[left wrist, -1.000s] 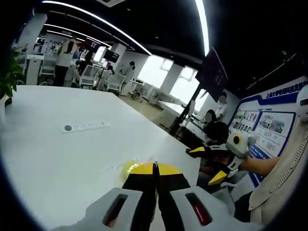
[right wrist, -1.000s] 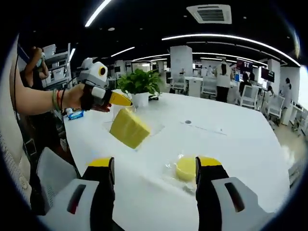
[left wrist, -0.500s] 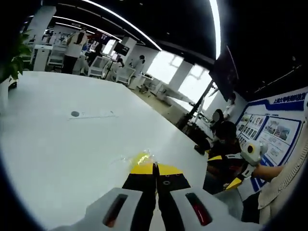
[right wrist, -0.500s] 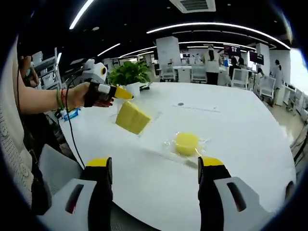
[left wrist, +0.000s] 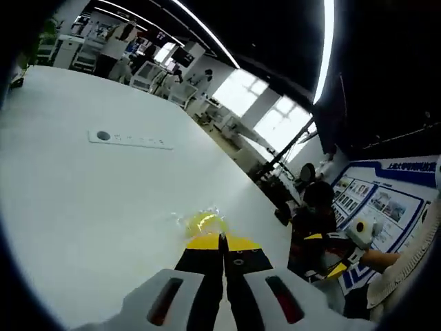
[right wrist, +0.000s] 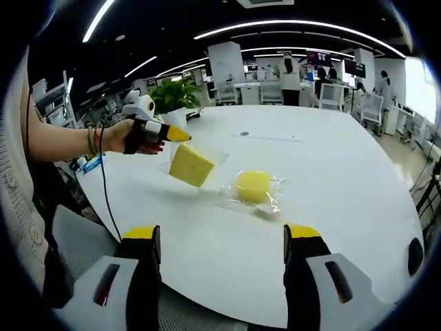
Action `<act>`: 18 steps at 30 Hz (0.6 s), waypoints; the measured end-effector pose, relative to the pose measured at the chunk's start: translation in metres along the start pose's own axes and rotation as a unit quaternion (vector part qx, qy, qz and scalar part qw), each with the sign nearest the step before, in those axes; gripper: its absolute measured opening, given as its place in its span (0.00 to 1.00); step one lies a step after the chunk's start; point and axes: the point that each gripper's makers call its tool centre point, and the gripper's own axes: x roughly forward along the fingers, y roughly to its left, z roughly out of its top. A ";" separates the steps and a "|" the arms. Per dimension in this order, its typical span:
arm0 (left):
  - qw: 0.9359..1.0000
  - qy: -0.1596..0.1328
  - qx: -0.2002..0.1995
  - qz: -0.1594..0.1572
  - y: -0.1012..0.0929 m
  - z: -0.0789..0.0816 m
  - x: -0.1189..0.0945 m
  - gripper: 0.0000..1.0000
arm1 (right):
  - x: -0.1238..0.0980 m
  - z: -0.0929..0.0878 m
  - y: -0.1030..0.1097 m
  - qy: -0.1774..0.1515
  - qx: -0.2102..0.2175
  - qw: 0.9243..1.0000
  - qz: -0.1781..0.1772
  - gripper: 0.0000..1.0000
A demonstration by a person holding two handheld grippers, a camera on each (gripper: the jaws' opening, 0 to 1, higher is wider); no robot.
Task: Compare the silicone blocks by pressing each to a similar depth, holding the contact briefly, and releasing to observe deformation and rebound differences across the visible hardness samples.
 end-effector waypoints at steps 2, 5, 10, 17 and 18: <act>1.000 -0.003 -0.007 0.005 0.009 0.003 0.001 0.00 | 0.000 0.000 -0.001 0.002 0.003 1.000 0.000 0.70; 1.000 -0.017 -0.019 0.014 0.024 0.013 0.001 0.00 | 0.002 -0.002 -0.004 0.009 0.002 1.000 -0.006 0.69; 0.997 -0.044 -0.039 0.049 0.060 0.028 -0.004 0.00 | 0.004 -0.004 -0.006 0.022 0.005 1.000 -0.008 0.69; 0.992 -0.059 -0.087 0.071 0.098 0.024 -0.010 0.00 | 0.006 -0.008 -0.011 0.035 0.011 0.999 -0.014 0.69; 0.992 -0.059 -0.088 0.074 0.100 0.023 -0.010 0.00 | 0.006 -0.008 -0.011 0.036 0.012 0.999 -0.013 0.68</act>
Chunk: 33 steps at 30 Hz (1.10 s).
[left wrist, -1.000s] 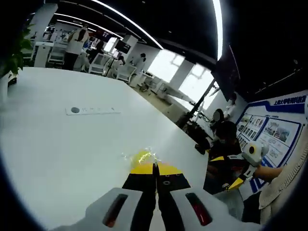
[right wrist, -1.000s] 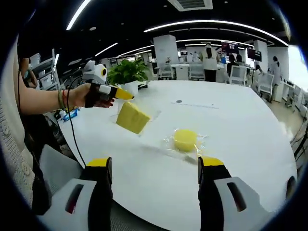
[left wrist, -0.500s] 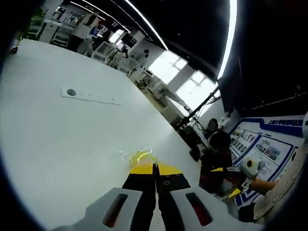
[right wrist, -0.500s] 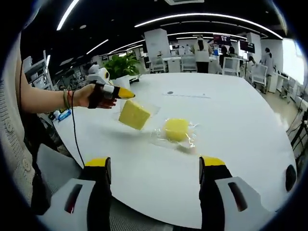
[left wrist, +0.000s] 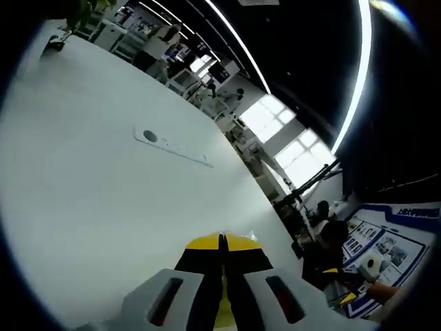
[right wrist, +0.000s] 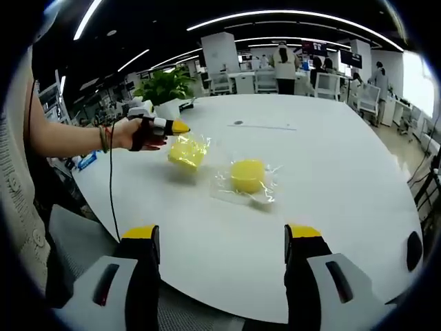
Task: Compare the silicone blocks by pressing each to a similar depth, holding the contact briefly, and releasing to observe deformation and rebound differences across the visible hardness samples.
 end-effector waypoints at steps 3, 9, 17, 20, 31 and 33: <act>1.000 -0.004 -0.017 0.007 0.014 -0.002 -0.001 0.00 | 0.001 -0.005 0.001 0.012 0.001 1.000 0.002 0.68; 0.998 0.007 -0.042 0.041 0.042 -0.014 -0.001 0.00 | 0.002 -0.013 -0.001 0.025 0.008 1.000 -0.002 0.67; 0.996 -0.001 -0.074 0.042 0.055 -0.025 -0.002 0.00 | 0.004 -0.018 -0.002 0.037 0.010 0.999 -0.001 0.66; 0.996 0.001 -0.080 0.042 0.056 -0.027 -0.002 0.00 | 0.005 -0.019 -0.002 0.038 0.009 0.999 0.000 0.67; 0.995 -0.011 -0.093 0.044 0.060 -0.030 -0.008 0.31 | 0.007 -0.021 0.000 0.043 0.003 0.999 0.007 0.67; 0.994 -0.016 -0.095 0.043 0.058 -0.027 -0.009 0.37 | 0.007 -0.021 0.001 0.042 0.001 0.999 0.008 0.66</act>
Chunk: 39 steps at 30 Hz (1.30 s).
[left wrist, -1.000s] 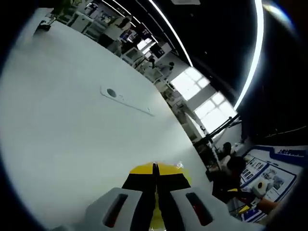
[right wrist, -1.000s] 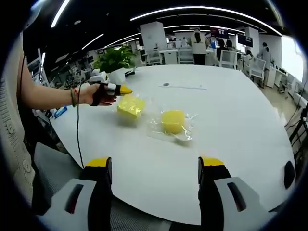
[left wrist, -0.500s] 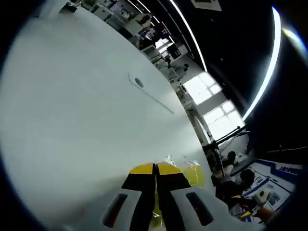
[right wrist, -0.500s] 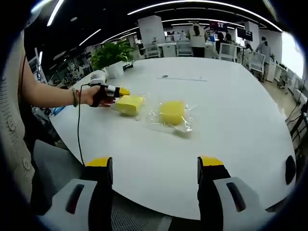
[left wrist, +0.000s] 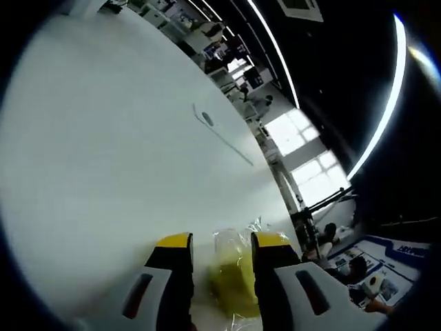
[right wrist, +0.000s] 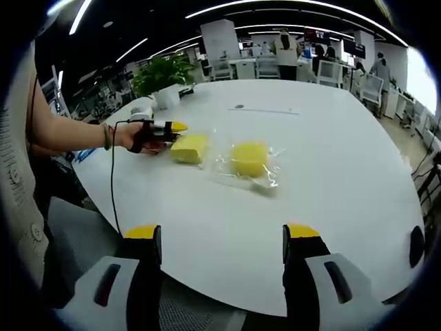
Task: Compare the silicone blocks by pressing each to a similar depth, holding the contact briefly, and releasing to observe deformation and rebound differences across the visible hardness samples.
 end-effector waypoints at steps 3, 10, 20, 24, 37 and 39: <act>1.000 -0.008 0.007 0.000 -0.005 0.003 -0.002 0.47 | 0.000 0.001 0.003 -0.003 -0.001 1.000 0.005 0.67; 0.997 -0.034 0.062 0.013 -0.023 0.007 -0.023 0.59 | 0.000 0.010 0.007 -0.021 -0.015 1.000 0.008 0.64; 0.985 -0.047 0.161 0.046 -0.050 -0.020 -0.066 0.65 | -0.004 0.024 0.022 -0.053 -0.032 0.997 0.038 0.65; 0.977 -0.071 0.196 0.049 -0.071 -0.020 -0.085 0.66 | -0.008 0.032 0.027 -0.070 -0.036 0.996 0.049 0.66; 0.936 -0.103 0.326 0.083 -0.123 -0.049 -0.152 0.69 | -0.014 0.034 0.041 -0.105 -0.029 0.990 0.085 0.63; 0.931 -0.115 0.335 0.089 -0.129 -0.057 -0.165 0.69 | -0.015 0.032 0.043 -0.110 -0.024 0.990 0.090 0.64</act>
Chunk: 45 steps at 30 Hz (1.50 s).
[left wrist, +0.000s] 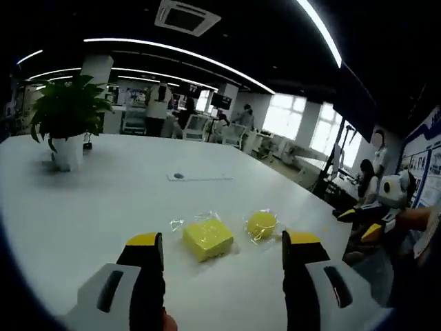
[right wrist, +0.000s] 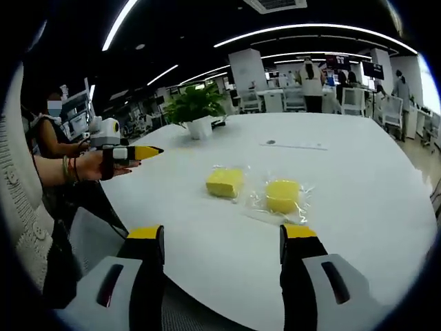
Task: Compare the silicone blocks by pressing each to a similar depth, holding the contact briefly, and releasing to observe deformation and rebound differences across the visible hardness samples.
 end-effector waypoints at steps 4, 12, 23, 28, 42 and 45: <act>1.000 -0.005 0.005 0.014 -0.006 -0.007 -0.023 0.69 | -0.002 -0.002 0.004 -0.010 0.000 1.000 0.010 0.64; 0.998 -0.026 -0.034 0.041 -0.005 -0.021 -0.061 0.69 | -0.006 0.013 0.001 -0.058 0.026 0.998 0.013 0.68; 0.997 -0.022 -0.034 0.061 -0.002 -0.027 -0.076 0.71 | -0.007 0.011 -0.001 -0.060 0.037 0.997 0.016 0.68; 0.998 -0.017 -0.028 0.058 -0.004 -0.027 -0.073 0.70 | -0.008 0.007 -0.004 -0.058 0.037 0.998 0.014 0.67; 0.999 -0.005 -0.022 0.043 -0.014 -0.027 -0.065 0.70 | -0.011 0.001 -0.002 -0.050 0.035 0.998 0.016 0.64; 0.999 0.002 -0.027 0.037 -0.016 -0.027 -0.061 0.70 | -0.011 -0.001 -0.003 -0.047 0.035 0.998 0.014 0.64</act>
